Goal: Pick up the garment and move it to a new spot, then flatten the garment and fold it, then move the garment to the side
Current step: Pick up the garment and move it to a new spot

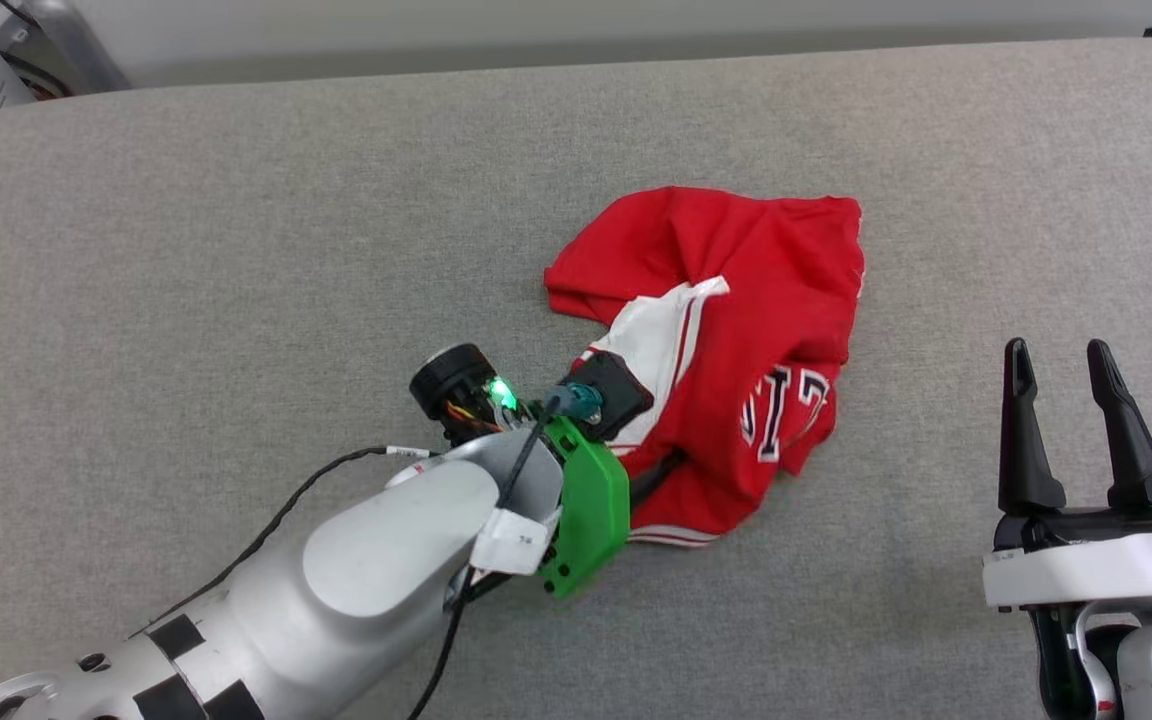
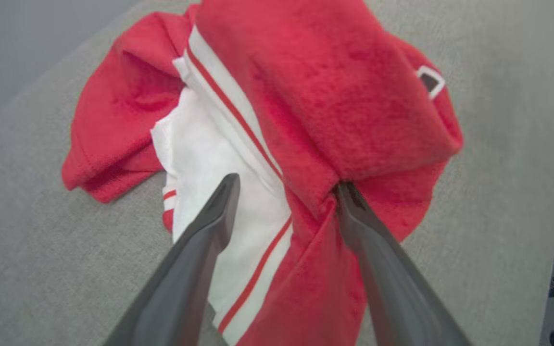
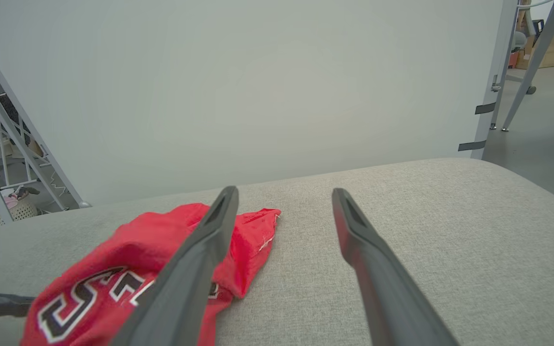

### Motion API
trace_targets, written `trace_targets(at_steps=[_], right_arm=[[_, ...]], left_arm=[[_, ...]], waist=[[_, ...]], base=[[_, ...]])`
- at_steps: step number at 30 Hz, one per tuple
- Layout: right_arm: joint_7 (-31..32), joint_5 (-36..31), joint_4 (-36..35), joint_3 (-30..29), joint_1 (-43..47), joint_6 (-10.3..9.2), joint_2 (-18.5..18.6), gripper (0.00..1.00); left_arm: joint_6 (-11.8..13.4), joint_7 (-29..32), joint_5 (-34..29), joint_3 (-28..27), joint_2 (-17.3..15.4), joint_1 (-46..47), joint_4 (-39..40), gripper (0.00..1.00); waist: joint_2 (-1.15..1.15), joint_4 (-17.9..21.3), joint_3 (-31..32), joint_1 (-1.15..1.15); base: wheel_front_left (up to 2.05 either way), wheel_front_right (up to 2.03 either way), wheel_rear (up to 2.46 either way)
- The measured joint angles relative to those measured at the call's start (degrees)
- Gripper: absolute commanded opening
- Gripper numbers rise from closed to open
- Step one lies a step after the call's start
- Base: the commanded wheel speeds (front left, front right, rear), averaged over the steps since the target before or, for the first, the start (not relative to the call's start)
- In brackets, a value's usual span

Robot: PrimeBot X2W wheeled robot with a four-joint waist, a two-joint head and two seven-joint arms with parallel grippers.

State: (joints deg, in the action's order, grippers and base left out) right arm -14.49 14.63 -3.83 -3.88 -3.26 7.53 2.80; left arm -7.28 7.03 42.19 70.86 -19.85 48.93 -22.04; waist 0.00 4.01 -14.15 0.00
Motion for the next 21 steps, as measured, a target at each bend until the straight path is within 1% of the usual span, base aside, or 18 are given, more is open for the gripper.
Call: trace_targets(at_steps=[1,4,7,9,12,14,17,20,21], right_arm=[[0.00,-0.15,0.04,0.01,0.20,0.00,0.00,1.00],[0.00,-0.35,0.14,-0.26,1.33,0.00,-0.01,1.00],[0.00,-0.38,0.12,-0.69,2.18,0.00,-0.01,1.00],[0.00,-0.77,0.10,-0.71,2.25,0.00,0.00,1.00],[0.00,-1.04,0.09,-0.68,2.38,0.00,-0.01,1.00],[0.00,-1.37,0.10,-0.58,2.66,0.00,-0.01,1.00],[0.00,-1.89,0.14,-0.37,3.24,0.00,-0.02,1.00],[0.00,-2.41,0.11,-0.34,3.33,0.00,0.00,1.00],[0.00,-2.52,0.09,-0.30,3.39,0.00,-0.02,1.00]], left_arm=[[0.42,-2.45,-0.43,-0.75,0.10,-0.01,-0.47,1.00],[2.76,-9.42,-0.58,-3.76,0.24,-0.27,-1.27,1.00],[6.97,-15.94,-0.99,-6.87,0.09,-1.24,-1.53,1.00],[9.62,-18.83,-1.30,-8.59,-0.14,-2.39,-1.58,1.00],[13.47,-21.14,-1.52,-12.00,-0.79,-4.87,-1.37,1.00],[16.01,-21.63,-2.10,-14.61,-1.43,-6.75,-0.84,1.00],[20.17,-21.69,-5.78,-22.50,-2.08,-11.04,4.16,1.00],[22.72,-21.70,-9.87,-29.97,-1.97,-16.34,8.55,1.00],[23.18,-21.70,-11.22,-31.75,-1.92,-17.97,9.38,1.00]], waist=[[0.00,-0.10,0.42,0.00],[0.00,-0.57,1.81,0.00],[0.00,-1.43,3.03,0.00],[0.00,-2.05,3.61,0.00],[0.00,-2.88,4.51,0.00],[0.00,-3.30,5.05,0.00],[0.00,-4.05,5.72,0.00],[0.00,-4.63,6.31,0.00],[0.00,-4.76,6.50,0.00]], base=[[0.00,0.00,0.00],[0.00,0.00,0.00],[0.00,0.00,0.00],[0.00,0.00,0.00],[0.00,0.00,0.00],[0.00,0.00,0.00],[0.00,0.00,0.00],[0.00,0.00,0.00],[0.00,0.00,0.00]])
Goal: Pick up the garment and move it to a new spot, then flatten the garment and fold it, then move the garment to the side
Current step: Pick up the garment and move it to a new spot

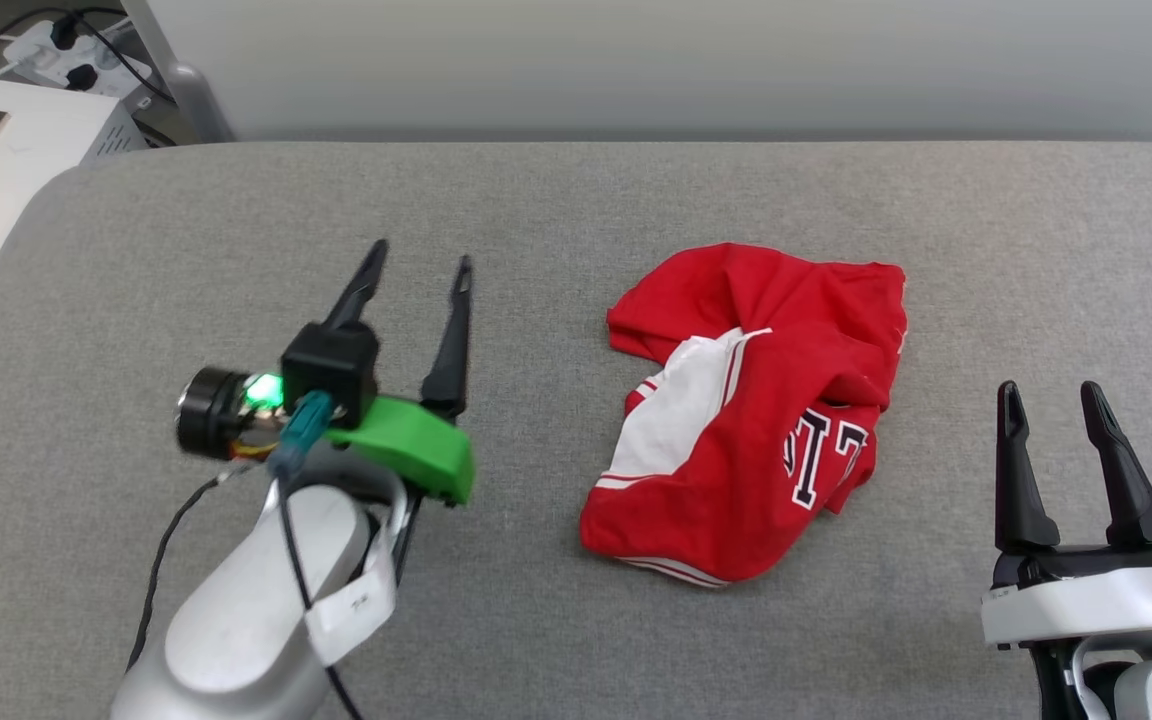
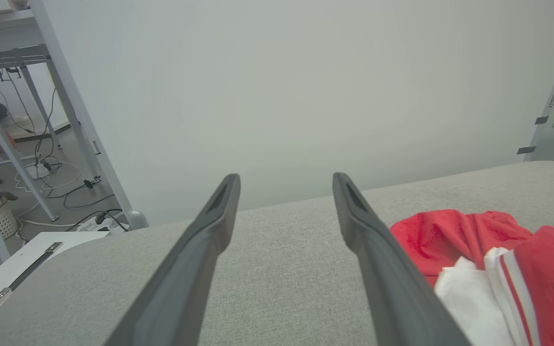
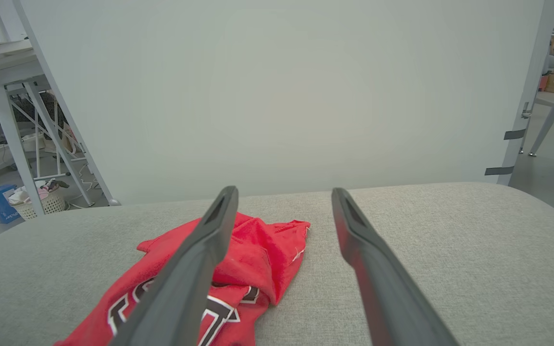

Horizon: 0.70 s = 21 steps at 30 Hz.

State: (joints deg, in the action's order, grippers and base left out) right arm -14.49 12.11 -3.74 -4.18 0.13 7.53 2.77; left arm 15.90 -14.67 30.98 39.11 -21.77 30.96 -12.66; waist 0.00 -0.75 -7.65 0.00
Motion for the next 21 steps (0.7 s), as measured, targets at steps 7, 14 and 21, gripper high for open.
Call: trace_targets(at_steps=[7,14,21], right_arm=[[0.00,-1.29,-0.05,0.82,0.90,0.00,0.01,1.00],[0.00,-2.16,-0.11,1.49,2.38,0.00,0.01,1.00],[0.00,-2.56,0.99,2.71,4.43,0.00,0.01,1.00]], left_arm=[[0.78,0.00,-8.45,-13.22,2.18,-12.09,5.63,1.00],[-4.42,0.00,-13.00,-22.07,6.45,-21.08,8.08,1.00],[-10.63,0.00,-16.63,-28.08,11.09,-26.60,8.40,1.00]], waist=[[0.00,-0.51,1.64,0.00],[0.00,-0.71,3.34,0.00],[0.00,-0.97,5.13,0.00]], base=[[0.00,0.00,0.00],[0.00,0.00,0.00],[0.00,0.00,0.00]])
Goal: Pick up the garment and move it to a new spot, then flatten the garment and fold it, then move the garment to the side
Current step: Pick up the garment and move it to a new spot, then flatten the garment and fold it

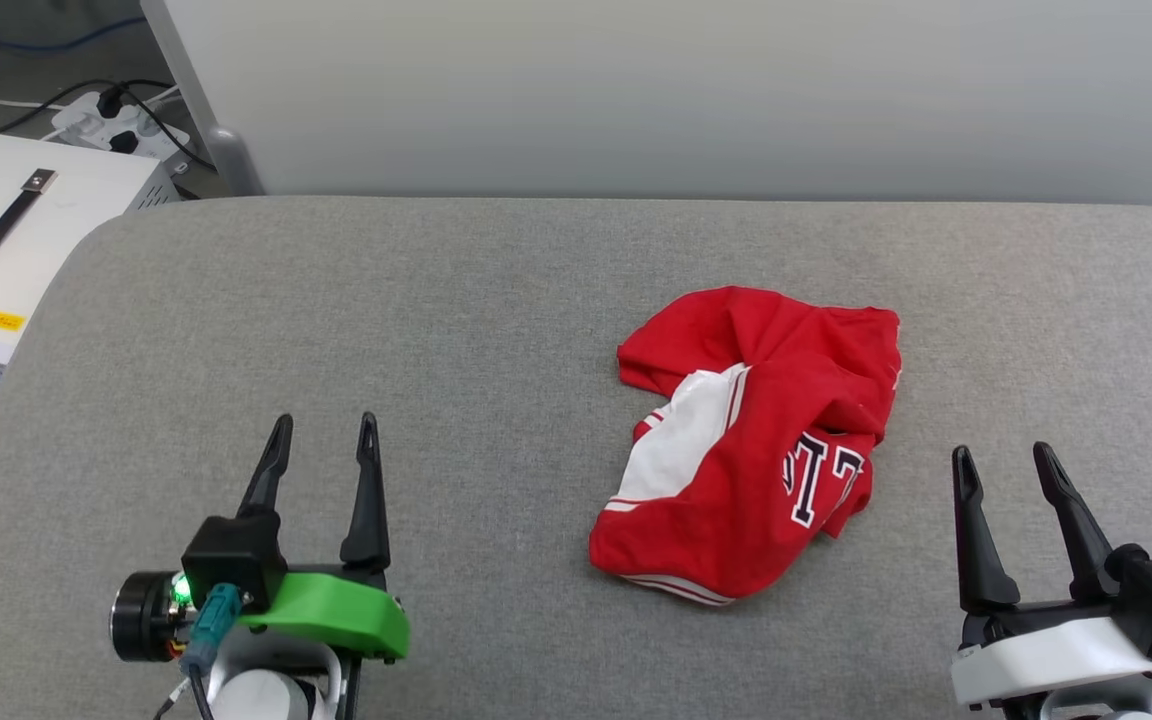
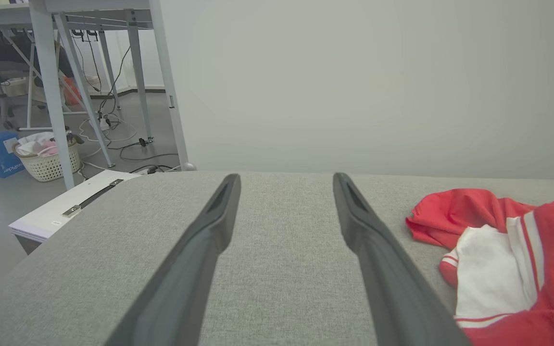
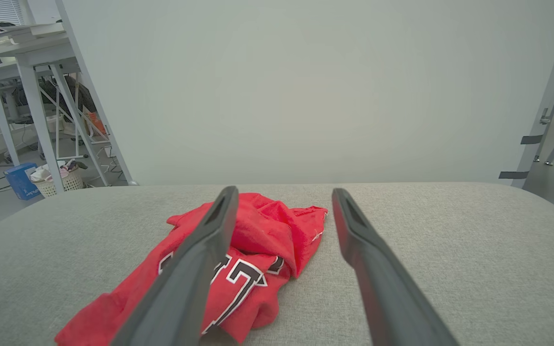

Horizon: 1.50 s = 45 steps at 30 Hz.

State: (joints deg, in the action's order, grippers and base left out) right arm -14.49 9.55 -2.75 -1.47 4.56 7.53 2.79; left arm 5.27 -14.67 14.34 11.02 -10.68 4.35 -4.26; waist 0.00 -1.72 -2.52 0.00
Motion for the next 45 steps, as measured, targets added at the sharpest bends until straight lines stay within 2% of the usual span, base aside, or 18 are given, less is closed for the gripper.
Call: trace_targets(at_steps=[6,15,38,43,45], right_arm=[[0.00,-0.35,0.65,0.54,1.23,0.00,0.00,1.00],[0.00,-0.49,2.75,0.76,2.40,0.00,0.00,1.00],[0.00,-0.46,3.60,0.85,2.24,0.00,0.01,1.00],[0.00,-0.69,1.52,-2.10,-3.19,0.00,0.16,1.00],[0.00,-1.27,0.87,-2.20,-6.54,0.00,1.86,1.00]], left_arm=[[-3.99,0.00,-3.12,-3.41,3.12,-3.38,-0.88,1.00],[-7.08,0.00,-6.08,-6.59,5.66,-4.36,-1.93,1.00],[-9.33,0.00,-8.84,-9.48,7.31,-5.19,-3.56,1.00],[-9.56,0.00,-8.92,-9.53,7.39,-5.05,-3.55,1.00],[-9.56,0.00,-8.93,-9.48,7.44,-4.88,-3.52,1.00]], waist=[[0.00,-0.01,1.00,0.00],[0.00,-0.45,1.05,0.00],[0.00,-0.39,0.90,0.00],[0.00,-0.26,-0.25,0.00],[0.00,-0.26,-0.85,0.00]], base=[[0.00,0.00,0.00],[0.00,0.00,0.00],[0.00,0.00,0.00],[0.00,0.00,0.00],[0.00,0.00,0.00]])
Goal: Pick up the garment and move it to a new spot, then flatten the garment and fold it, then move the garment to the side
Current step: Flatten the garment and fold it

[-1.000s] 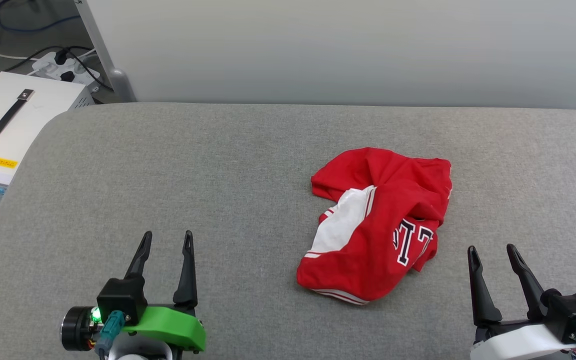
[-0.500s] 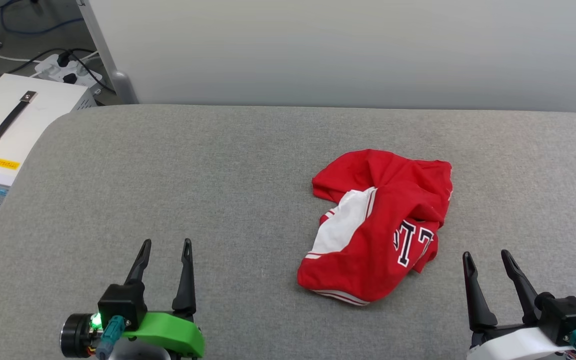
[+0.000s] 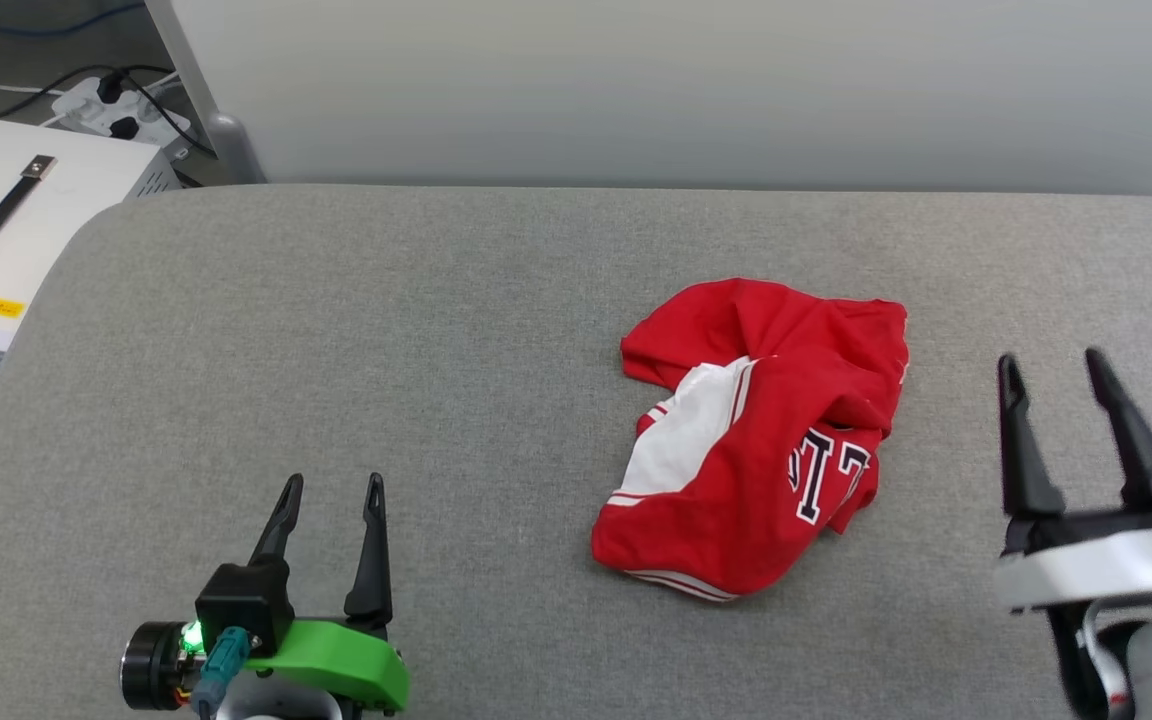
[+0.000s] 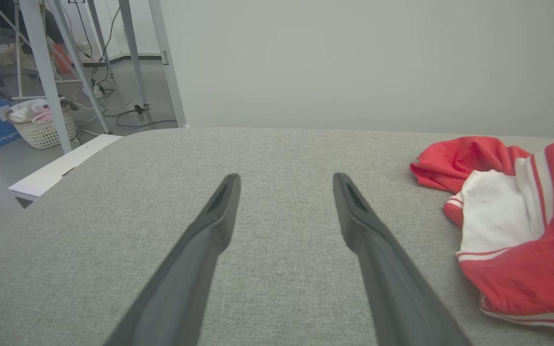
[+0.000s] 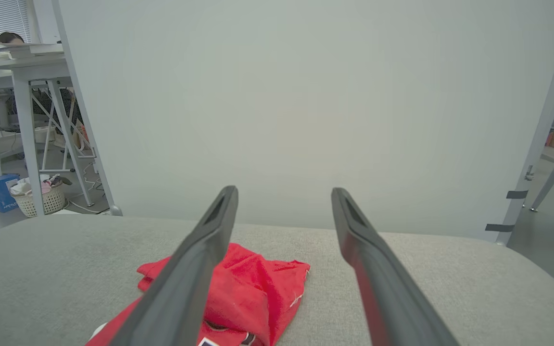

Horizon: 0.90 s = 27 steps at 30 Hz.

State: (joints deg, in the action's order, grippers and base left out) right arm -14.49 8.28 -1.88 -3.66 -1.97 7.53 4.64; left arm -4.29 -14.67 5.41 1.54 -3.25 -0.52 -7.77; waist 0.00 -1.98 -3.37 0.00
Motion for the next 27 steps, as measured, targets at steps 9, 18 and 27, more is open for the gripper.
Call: trace_targets(at_steps=[9,18,27], right_arm=[[-0.11,4.27,6.27,6.14,-17.19,0.00,14.44,1.00],[23.63,25.96,13.10,28.22,-32.28,0.00,30.97,1.00],[47.78,41.67,16.34,42.86,-42.78,0.00,38.19,1.00]], left_arm=[[0.08,0.00,0.13,0.44,0.11,2.52,1.03,1.00],[0.59,0.00,0.80,1.32,0.13,5.74,2.88,1.00],[1.25,0.00,2.26,2.93,0.13,8.70,4.42,1.00]], waist=[[0.00,-0.24,-4.05,0.00],[0.00,-0.81,-8.60,0.00],[0.00,-2.41,-13.44,0.00]], base=[[0.00,0.00,0.00],[0.00,0.00,0.00],[0.00,0.00,0.00]])
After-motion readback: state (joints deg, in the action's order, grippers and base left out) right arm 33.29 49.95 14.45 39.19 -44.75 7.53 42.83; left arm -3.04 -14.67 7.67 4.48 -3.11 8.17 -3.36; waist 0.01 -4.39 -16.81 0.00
